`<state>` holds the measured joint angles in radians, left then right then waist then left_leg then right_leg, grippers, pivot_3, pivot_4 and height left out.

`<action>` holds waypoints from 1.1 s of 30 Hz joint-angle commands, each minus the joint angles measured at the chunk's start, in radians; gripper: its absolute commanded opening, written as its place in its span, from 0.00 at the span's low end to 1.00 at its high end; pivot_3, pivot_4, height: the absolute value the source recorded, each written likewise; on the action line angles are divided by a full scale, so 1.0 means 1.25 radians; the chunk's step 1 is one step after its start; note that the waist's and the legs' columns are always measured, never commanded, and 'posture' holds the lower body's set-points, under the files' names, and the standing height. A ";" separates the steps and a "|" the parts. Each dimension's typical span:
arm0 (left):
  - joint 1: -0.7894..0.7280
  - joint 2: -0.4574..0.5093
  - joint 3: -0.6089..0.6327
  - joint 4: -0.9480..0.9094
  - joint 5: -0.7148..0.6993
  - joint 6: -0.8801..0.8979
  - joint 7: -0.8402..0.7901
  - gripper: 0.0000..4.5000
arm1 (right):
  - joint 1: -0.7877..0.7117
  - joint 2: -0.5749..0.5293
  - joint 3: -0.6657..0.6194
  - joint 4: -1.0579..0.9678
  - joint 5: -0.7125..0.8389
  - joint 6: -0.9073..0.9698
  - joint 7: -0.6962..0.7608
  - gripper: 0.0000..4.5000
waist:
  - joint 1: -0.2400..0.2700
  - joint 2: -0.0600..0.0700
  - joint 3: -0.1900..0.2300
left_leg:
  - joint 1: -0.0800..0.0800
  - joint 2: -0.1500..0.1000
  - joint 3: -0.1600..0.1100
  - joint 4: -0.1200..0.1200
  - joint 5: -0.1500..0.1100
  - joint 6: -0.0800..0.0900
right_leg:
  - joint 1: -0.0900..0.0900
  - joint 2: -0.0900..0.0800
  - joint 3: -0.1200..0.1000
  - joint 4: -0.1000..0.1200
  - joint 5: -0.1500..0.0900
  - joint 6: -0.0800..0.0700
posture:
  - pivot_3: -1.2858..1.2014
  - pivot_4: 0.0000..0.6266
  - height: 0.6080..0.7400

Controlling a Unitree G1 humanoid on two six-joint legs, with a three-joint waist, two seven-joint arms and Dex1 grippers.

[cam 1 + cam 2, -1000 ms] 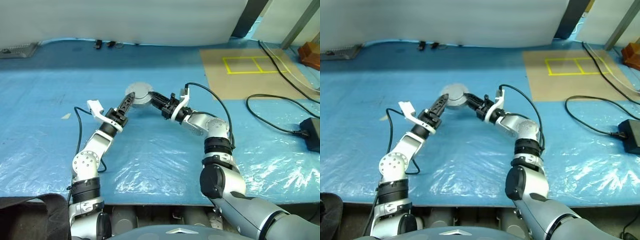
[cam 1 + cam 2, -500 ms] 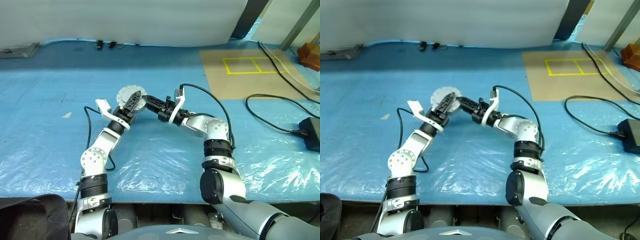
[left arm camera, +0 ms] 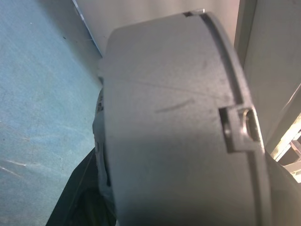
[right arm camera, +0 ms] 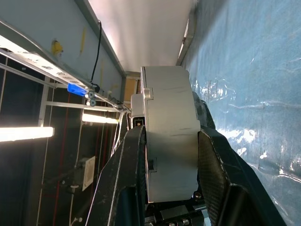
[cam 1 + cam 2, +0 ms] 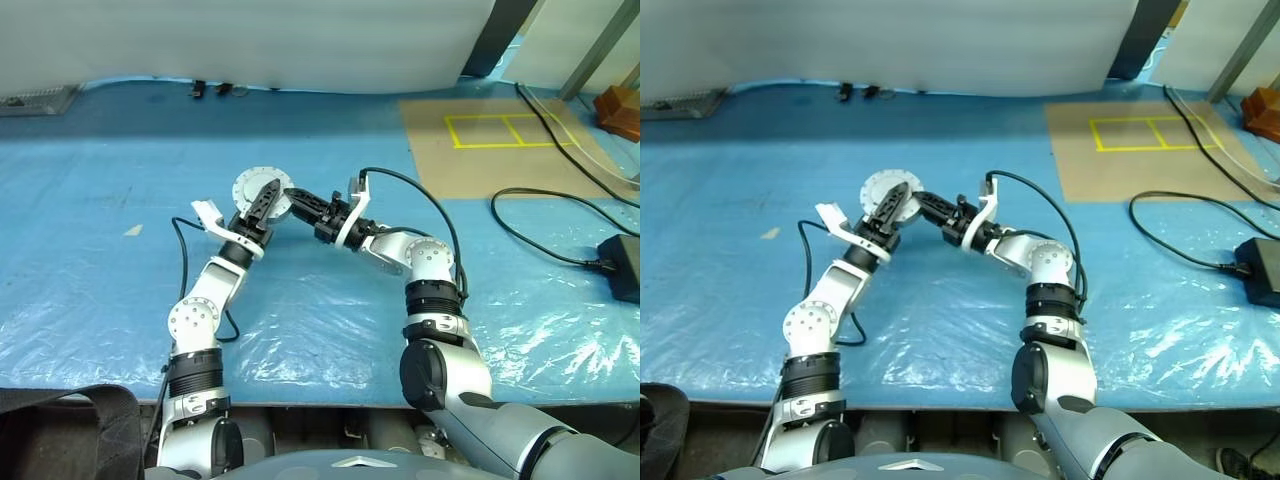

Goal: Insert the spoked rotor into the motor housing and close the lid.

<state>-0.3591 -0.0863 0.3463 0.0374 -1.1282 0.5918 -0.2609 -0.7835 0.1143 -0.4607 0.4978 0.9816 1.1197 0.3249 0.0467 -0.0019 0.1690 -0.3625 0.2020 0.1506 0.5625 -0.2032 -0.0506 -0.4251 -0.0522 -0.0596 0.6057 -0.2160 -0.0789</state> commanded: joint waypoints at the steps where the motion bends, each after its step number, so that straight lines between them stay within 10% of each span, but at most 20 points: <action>1: -0.008 0.017 -0.008 -0.032 0.035 -0.030 -0.002 0.58 | -0.017 0.015 -0.016 -0.020 0.024 -0.044 -0.006 0.25 | 0.000 0.000 0.000 | 0.000 0.000 0.000 0.000 0.000 0.000 | 0.000 0.000 0.000 0.000 0.000 0.000 | 0.52 0.24 1.00; 7: -0.003 0.020 -0.027 -0.032 0.046 -0.040 -0.008 0.58 | -0.016 0.009 -0.003 -0.012 -0.003 -0.088 -0.015 0.25 | 0.000 0.000 0.000 | 0.000 0.000 0.000 0.000 0.000 0.000 | 0.000 0.000 0.000 0.000 0.000 0.000 | 0.52 0.24 1.00; 14: -0.018 0.001 0.008 -0.020 0.019 -0.064 0.002 0.58 | -0.024 0.000 0.003 0.012 -0.027 -0.164 -0.037 0.77 | 0.000 -0.001 0.000 | 0.000 0.000 0.000 0.000 0.000 0.000 | 0.000 0.000 0.000 0.000 0.000 0.000 | 0.52 0.24 1.00; 21: -0.099 -0.002 0.127 0.091 0.016 -0.200 0.042 0.58 | -0.025 -0.016 0.029 0.027 -0.088 -0.250 -0.036 0.77 | -0.001 -0.002 0.001 | 0.000 0.000 0.000 0.001 0.000 0.000 | 0.000 0.000 0.000 0.001 0.000 0.000 | 0.52 0.24 1.00; 33: -0.328 0.243 0.352 0.714 0.074 -0.486 -0.035 0.58 | -0.018 -0.019 0.077 -0.009 -0.114 -0.239 0.001 0.77 | 0.006 -0.007 0.003 | 0.001 -0.003 -0.003 0.002 0.001 0.002 | 0.000 0.001 -0.001 0.000 0.001 0.001 | 0.52 0.24 1.00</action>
<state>-0.7334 0.1905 0.7662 0.8978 -1.0508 0.0260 -0.2660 -0.7957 0.0852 -0.3782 0.5318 0.8276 0.8188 0.3101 0.0537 -0.0106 0.1730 -0.3605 0.1979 0.1474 0.5647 -0.2014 -0.0476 -0.4253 -0.0518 -0.0612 0.6060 -0.2152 -0.0777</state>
